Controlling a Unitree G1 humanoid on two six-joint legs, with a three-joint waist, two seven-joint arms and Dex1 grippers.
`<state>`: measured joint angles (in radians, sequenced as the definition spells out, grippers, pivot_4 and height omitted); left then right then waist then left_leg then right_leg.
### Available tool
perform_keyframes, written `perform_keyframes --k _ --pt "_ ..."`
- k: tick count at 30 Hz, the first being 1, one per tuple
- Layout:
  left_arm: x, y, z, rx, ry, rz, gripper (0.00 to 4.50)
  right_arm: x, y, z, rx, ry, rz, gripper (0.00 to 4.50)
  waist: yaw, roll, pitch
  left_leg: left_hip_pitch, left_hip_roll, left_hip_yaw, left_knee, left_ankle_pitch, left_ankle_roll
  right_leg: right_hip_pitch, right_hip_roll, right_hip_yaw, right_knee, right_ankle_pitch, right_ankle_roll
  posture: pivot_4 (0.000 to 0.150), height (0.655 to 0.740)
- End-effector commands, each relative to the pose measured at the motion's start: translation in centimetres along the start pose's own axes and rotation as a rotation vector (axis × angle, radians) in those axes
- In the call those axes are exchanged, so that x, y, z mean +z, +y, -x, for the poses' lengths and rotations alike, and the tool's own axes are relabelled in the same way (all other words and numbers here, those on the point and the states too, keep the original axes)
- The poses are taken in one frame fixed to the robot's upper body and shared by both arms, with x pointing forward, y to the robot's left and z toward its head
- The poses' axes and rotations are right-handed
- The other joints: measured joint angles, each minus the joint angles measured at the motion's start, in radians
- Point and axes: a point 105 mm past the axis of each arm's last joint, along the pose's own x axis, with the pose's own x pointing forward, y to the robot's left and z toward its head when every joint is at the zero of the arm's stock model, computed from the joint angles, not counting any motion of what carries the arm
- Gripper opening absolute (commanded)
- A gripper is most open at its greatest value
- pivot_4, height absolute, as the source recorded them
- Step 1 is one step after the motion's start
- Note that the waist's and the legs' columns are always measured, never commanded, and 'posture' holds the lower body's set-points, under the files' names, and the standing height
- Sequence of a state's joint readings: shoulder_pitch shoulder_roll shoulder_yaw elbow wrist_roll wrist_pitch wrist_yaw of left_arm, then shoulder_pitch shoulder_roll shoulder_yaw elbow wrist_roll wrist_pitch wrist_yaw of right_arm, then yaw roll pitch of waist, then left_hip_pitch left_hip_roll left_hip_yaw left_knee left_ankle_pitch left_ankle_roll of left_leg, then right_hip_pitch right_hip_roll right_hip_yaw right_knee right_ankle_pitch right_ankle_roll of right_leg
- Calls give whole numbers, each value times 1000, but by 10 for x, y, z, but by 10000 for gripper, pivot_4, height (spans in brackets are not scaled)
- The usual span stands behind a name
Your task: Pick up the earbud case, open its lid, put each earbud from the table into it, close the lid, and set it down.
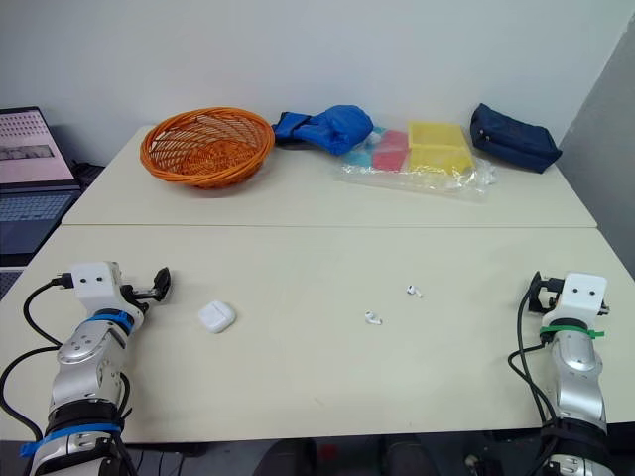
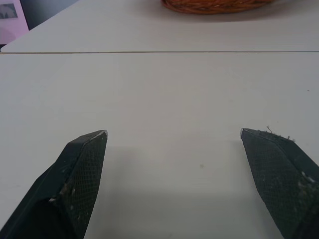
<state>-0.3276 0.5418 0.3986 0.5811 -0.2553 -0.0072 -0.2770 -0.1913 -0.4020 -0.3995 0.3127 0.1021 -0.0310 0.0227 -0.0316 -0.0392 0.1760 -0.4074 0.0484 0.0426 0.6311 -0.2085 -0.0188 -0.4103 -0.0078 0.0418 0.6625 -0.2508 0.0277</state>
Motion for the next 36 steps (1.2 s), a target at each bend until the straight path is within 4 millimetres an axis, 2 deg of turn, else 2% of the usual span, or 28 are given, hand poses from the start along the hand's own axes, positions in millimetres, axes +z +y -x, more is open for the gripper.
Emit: perform_keyframes --k 1,4,8,11,15,18,19,23,26,27,29,31,33,35,36 --pt "24 10 0 11 -71 -17 44599 15 -5 -5 -13 -51 -3 45000 0 0 0 0 0 0 0 0 0 0 0 0 0 0 0 1500 7400" --pt "38 12 0 -15 -107 -31 44599 19 -3 -7 0 -64 -1 45000 0 0 0 0 0 0 0 0 0 0 0 0 0 0 0 1500 7400" --pt "40 15 1 -14 -110 -28 44599 19 -8 -9 -17 -65 1 45000 0 0 0 0 0 0 0 0 0 0 0 0 0 0 0 1500 7400" --pt "56 10 3 -85 -149 -47 44599 25 -7 -11 -6 -82 1 45000 0 0 0 0 0 1 0 0 0 0 0 1 0 0 0 1500 7400" --pt "73 13 8 -132 -194 -28 44599 32 -4 -16 26 -104 23 45000 -1 0 0 1 0 2 0 0 0 0 0 1 0 0 0 1500 7400" --pt "83 1 14 -279 -182 -54 44599 42 -4 -23 50 -119 20 45000 -2 0 0 2 0 3 -1 0 0 0 0 2 0 0 0 1500 7400" --pt "89 -9 19 -371 -178 -59 44599 47 1 -25 88 -132 17 45000 -2 0 0 2 0 3 -1 0 0 0 0 2 0 0 0 1500 7400" --pt "105 -34 39 -629 -134 -85 44599 68 34 -28 308 -177 54 45000 -5 0 0 2 1 4 -2 0 0 0 0 2 0 0 -1 1500 7400" --pt "107 -48 54 -768 -77 -106 44599 81 55 -26 460 -204 66 45000 -6 0 0 3 1 4 -2 0 0 0 0 2 0 -1 -1 1500 7400" --pt "103 -53 61 -829 -39 -137 44599 89 70 -22 558 -225 48 45000 -6 0 0 3 1 4 -2 0 0 0 0 2 0 -1 -1 1500 7400" --pt "93 -67 79 -972 57 -183 44599 112 110 -2 809 -270 -30 45000 -9 1 0 3 1 4 -3 0 0 0 0 2 0 -1 -2 1500 7400" --pt "78 -71 90 -1037 142 -227 44599 123 148 26 1064 -284 -16 45000 -16 1 1 4 3 3 -3 0 0 -1 -1 3 0 -2 -2 1500 7400" --pt "65 -70 91 -1044 188 -260 44599 125 173 50 1248 -277 12 45000 -16 1 1 5 5 1 -4 0 0 -1 -1 3 0 -2 -3 1500 7400" --pt "58 -69 89 -1031 198 -283 44599 129 188 69 1368 -283 10 45000 -14 1 1 5 7 -2 -4 0 0 0 1 1 1 -5 -8 1500 7400" --pt "53 -70 88 -1026 204 -298 44599 133 198 85 1460 -281 -18 45000 -9 1 1 5 8 -2 -4 0 0 0 2 1 1 -5 -9 1500 7400"
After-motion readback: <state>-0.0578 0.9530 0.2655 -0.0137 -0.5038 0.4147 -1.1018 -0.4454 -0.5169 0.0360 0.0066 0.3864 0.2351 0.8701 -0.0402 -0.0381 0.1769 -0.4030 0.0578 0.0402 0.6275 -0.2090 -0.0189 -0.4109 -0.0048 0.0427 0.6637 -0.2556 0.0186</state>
